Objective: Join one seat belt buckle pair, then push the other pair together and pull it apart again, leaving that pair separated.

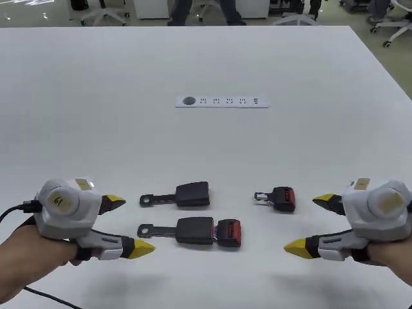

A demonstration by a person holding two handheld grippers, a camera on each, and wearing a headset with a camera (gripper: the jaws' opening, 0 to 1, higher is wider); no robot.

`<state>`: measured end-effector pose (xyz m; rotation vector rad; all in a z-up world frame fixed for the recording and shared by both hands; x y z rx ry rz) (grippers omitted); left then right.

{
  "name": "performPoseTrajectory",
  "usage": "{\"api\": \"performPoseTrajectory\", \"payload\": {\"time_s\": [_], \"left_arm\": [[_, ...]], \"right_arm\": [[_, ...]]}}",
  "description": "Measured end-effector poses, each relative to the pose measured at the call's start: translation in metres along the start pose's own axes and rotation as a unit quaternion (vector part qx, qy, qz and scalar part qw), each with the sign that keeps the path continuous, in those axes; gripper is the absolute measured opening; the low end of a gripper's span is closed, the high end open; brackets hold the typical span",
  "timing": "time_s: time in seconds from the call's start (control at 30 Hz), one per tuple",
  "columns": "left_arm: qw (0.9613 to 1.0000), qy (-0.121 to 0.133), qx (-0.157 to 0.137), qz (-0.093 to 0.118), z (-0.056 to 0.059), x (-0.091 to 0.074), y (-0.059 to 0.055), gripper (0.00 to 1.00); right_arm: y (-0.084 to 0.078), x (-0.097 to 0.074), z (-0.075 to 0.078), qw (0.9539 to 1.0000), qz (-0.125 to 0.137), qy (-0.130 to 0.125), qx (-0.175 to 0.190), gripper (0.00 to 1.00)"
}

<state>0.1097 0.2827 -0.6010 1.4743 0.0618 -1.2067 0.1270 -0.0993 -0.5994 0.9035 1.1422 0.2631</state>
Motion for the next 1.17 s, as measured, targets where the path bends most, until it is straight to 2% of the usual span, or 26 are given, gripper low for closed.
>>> {"api": "performPoseTrajectory", "payload": {"time_s": [0.1,0.17,0.3,0.4,0.47,0.57,0.7,0.8,1.0,1.17], "left_arm": [[0.9997,0.003,-0.023,0.007,0.000,-0.006,-0.006,0.83],[0.9991,0.008,-0.037,0.017,-0.002,-0.010,-0.009,0.84],[0.9970,0.005,-0.067,0.038,-0.001,-0.014,-0.012,0.89],[0.9970,0.003,-0.067,0.040,0.001,-0.014,-0.014,0.95],[0.9971,0.005,-0.066,0.039,0.001,-0.013,-0.015,0.98],[0.9956,0.010,-0.080,0.047,-0.001,-0.015,-0.016,0.99],[0.9954,0.010,-0.083,0.047,0.004,-0.014,-0.016,1.00],[0.9955,0.012,-0.083,0.045,0.003,-0.015,-0.018,1.00],[0.9955,0.015,-0.075,0.057,0.005,-0.020,-0.017,1.00],[0.9960,0.009,-0.076,0.045,0.011,-0.019,-0.023,1.00]], "right_arm": [[-0.002,-0.005,-0.004,0.9999,0.005,-0.005,0.008,0.78],[-0.004,-0.005,-0.006,0.9998,0.011,-0.002,0.018,0.75],[-0.007,-0.003,-0.007,0.9997,0.013,-0.006,0.022,0.80],[-0.002,-0.002,-0.011,0.9988,0.028,-0.004,0.041,0.86],[0.003,-0.003,-0.015,0.9984,0.037,-0.006,0.043,0.85],[0.005,-0.001,-0.020,0.9985,0.040,-0.010,0.037,0.90],[0.005,-0.001,-0.021,0.9981,0.042,-0.018,0.041,1.00],[0.005,-0.002,-0.023,0.9981,0.040,-0.022,0.042,1.00],[0.002,0.000,-0.028,0.9980,0.034,-0.027,0.046,1.00],[0.002,-0.002,-0.031,0.9971,0.043,-0.034,0.053,0.97]]}}
Point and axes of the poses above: the centre of the closed fingertips' face, and the gripper's own axes: x roughly forward along the fingers, z roughly to its right, y roughly out of its top, the point moved 6 cm from there along -x, roughly backward along the fingers, and after that the axes turned 11 degrees about -x, right-handed, at the moved point
